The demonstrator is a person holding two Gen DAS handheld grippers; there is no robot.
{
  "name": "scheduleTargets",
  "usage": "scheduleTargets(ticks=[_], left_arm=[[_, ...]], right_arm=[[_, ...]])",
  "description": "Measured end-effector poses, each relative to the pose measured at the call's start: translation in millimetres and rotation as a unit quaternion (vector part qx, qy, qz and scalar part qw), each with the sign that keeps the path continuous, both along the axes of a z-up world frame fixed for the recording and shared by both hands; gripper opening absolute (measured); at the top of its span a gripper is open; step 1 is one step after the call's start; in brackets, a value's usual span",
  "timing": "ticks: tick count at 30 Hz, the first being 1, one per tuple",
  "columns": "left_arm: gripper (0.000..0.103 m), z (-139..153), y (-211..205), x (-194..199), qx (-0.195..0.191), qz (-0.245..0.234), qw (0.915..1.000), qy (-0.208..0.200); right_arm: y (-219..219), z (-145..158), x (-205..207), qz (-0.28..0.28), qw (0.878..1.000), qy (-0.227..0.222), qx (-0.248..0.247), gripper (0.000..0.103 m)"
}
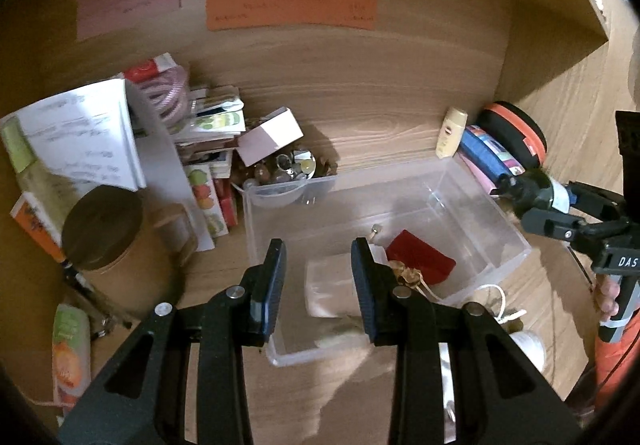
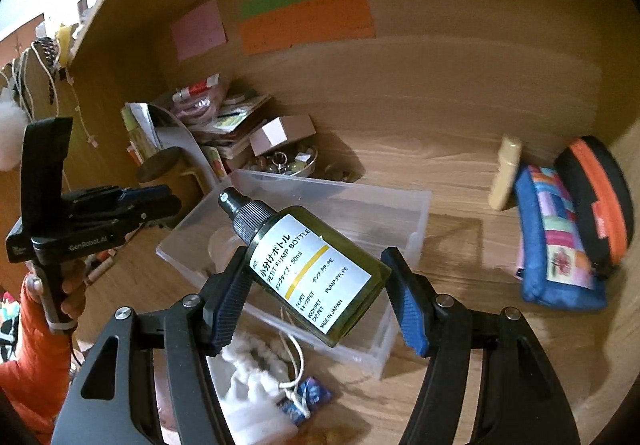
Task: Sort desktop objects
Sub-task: 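Carry tile and bottle into the clear box and open both grippers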
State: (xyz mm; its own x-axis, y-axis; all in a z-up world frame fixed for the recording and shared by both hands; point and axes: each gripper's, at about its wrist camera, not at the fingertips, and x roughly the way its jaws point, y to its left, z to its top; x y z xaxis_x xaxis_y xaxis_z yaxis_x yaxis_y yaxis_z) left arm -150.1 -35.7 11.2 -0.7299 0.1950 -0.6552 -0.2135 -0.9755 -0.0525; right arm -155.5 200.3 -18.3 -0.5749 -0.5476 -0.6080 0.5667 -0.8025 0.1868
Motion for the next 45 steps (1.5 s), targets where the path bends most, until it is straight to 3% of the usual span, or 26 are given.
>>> scheduleTargets(ticks=[10,16,19,27,36,41,43,45], left_arm=[[0.033,-24,3,-31,0.007,0.001,0.9996,-0.029],[0.034,-31,5,-34,0.014,-0.008,0.9994,-0.032],[0.045,-32,3,-34,0.022,-0.01,0.9993,-0.028],[0.058,-31,4,-29,0.017,-0.007,0.9997,-0.014],[0.063,-29,4,-28,0.008,-0.005,0.9999,-0.004],[0.068,-22,6,-21,0.008,-0.013,0.9999,0.004],[0.082,-18,6,-16,0.006,-0.01,0.9998,0.014],[0.084,-14,5,-10,0.003,-0.008,0.9997,0.024]], right_arm=[[-31,-33,-34,0.019,0.998,-0.047,0.027,0.062],[-48,-47,-38,0.017,0.997,-0.043,0.065,0.062],[-53,-54,-37,0.012,0.995,-0.034,0.089,0.062],[-62,-58,-34,0.009,0.993,-0.017,0.12,0.062],[-63,-52,-33,0.004,0.992,-0.016,0.125,0.063],[-58,-36,-22,-0.008,0.992,0.008,0.127,0.078],[-53,-27,-14,-0.013,0.992,0.018,0.126,0.078],[-48,-21,-8,-0.02,0.992,0.024,0.124,0.082]])
